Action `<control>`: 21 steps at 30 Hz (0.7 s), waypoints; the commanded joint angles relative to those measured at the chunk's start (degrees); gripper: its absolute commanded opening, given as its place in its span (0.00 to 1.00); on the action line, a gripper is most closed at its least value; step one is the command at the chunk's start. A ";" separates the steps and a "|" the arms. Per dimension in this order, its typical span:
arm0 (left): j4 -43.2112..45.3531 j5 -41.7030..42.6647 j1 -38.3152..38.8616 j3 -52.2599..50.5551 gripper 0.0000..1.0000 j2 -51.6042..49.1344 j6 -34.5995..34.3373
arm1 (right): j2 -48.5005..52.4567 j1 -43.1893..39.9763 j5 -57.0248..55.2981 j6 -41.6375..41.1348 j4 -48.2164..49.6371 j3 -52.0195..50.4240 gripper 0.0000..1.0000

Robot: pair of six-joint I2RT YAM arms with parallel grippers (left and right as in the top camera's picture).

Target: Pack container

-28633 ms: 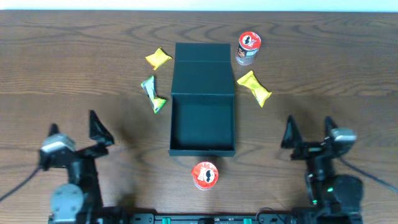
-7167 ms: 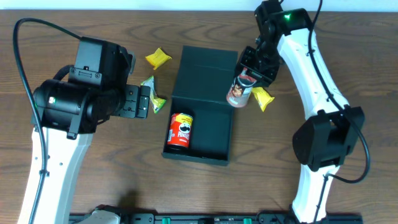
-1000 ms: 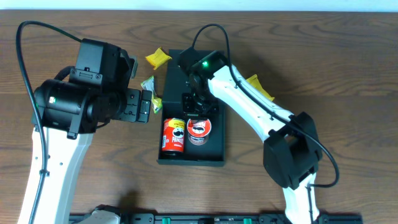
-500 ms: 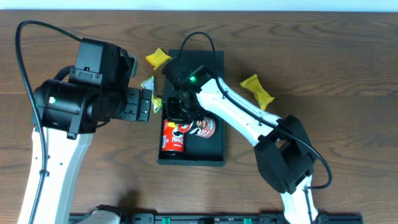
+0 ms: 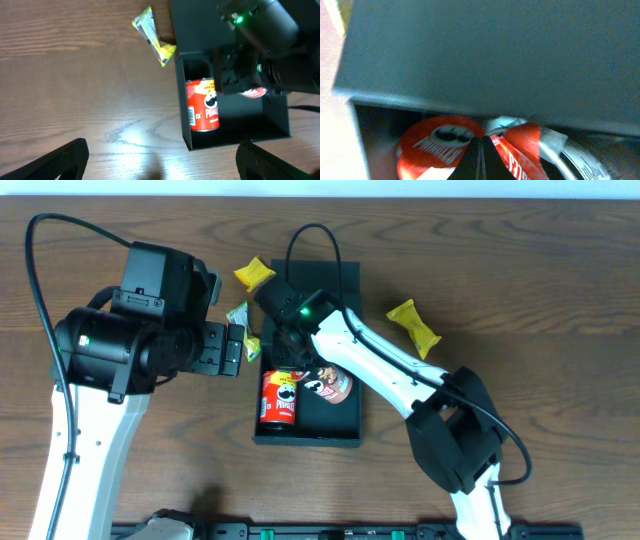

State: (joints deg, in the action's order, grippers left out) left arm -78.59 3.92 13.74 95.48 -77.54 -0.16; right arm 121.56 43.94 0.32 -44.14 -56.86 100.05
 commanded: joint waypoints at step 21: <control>-0.83 0.13 0.17 -0.28 0.95 -0.20 0.42 | 0.55 -4.46 4.42 -3.43 15.43 3.91 0.02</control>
State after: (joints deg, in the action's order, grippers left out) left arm -79.26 3.92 13.72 95.48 -77.54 -0.16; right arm 121.56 39.88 3.57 -46.70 -41.32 101.03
